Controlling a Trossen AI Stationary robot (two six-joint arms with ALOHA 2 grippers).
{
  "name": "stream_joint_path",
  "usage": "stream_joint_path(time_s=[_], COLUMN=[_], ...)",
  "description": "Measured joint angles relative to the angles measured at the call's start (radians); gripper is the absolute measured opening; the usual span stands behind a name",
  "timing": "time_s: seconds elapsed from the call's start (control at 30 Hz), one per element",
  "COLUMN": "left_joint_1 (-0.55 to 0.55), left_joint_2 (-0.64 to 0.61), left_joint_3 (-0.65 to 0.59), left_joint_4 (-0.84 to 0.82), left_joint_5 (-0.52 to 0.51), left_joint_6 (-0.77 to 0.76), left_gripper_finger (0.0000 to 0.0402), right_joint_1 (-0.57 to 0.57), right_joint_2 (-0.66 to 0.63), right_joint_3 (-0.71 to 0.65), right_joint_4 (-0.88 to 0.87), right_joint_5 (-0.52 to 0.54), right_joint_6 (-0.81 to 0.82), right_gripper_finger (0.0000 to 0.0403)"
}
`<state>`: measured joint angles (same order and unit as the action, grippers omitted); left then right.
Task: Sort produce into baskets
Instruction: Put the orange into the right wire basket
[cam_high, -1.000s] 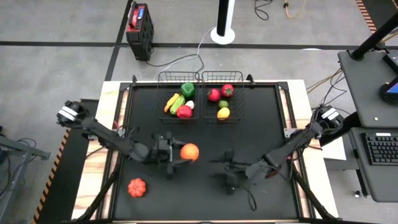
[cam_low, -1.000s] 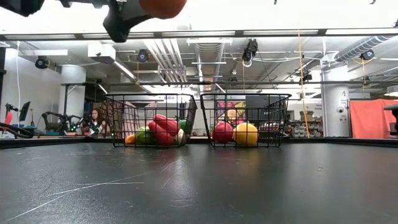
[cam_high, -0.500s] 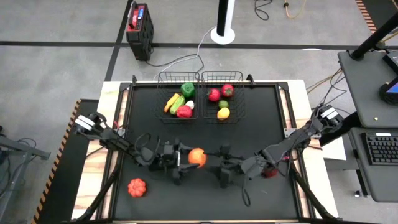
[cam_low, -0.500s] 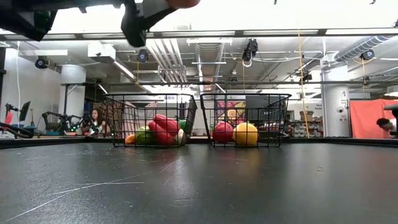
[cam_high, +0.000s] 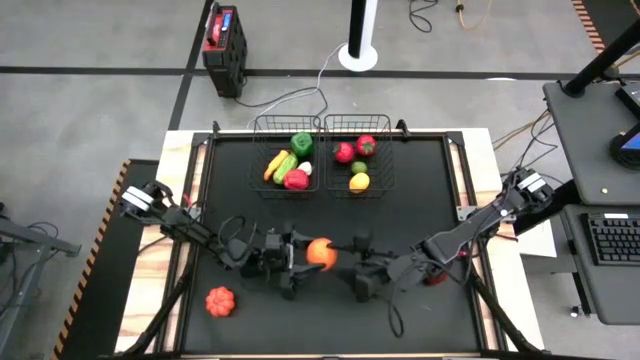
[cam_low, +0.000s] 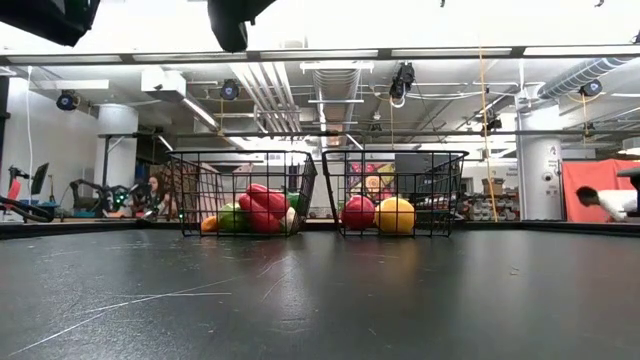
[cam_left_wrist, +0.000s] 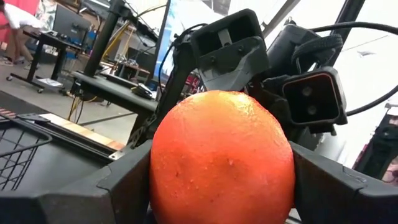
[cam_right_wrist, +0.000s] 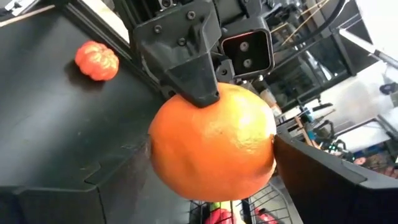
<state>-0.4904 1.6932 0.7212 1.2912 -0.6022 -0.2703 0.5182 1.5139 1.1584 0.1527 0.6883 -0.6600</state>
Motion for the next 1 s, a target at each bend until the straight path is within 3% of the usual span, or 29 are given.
stream_joint_path(time_s=[0.73, 1.0], left_joint_1=[0.000, 0.000], left_joint_2=[0.001, 0.001], left_joint_3=[0.015, 0.013], left_joint_4=[0.043, 0.044], left_joint_5=[-0.054, -0.046], left_joint_6=[0.020, 0.022], left_gripper_finger=[0.0291, 0.0308], right_joint_1=[-0.061, -0.062], right_joint_2=[0.000, 0.001], right_joint_3=[-0.001, 0.002], right_joint_4=[0.065, 0.064], right_joint_5=[-0.072, -0.071], right_joint_6=[-0.086, -0.100], right_gripper_finger=[0.0345, 0.0313])
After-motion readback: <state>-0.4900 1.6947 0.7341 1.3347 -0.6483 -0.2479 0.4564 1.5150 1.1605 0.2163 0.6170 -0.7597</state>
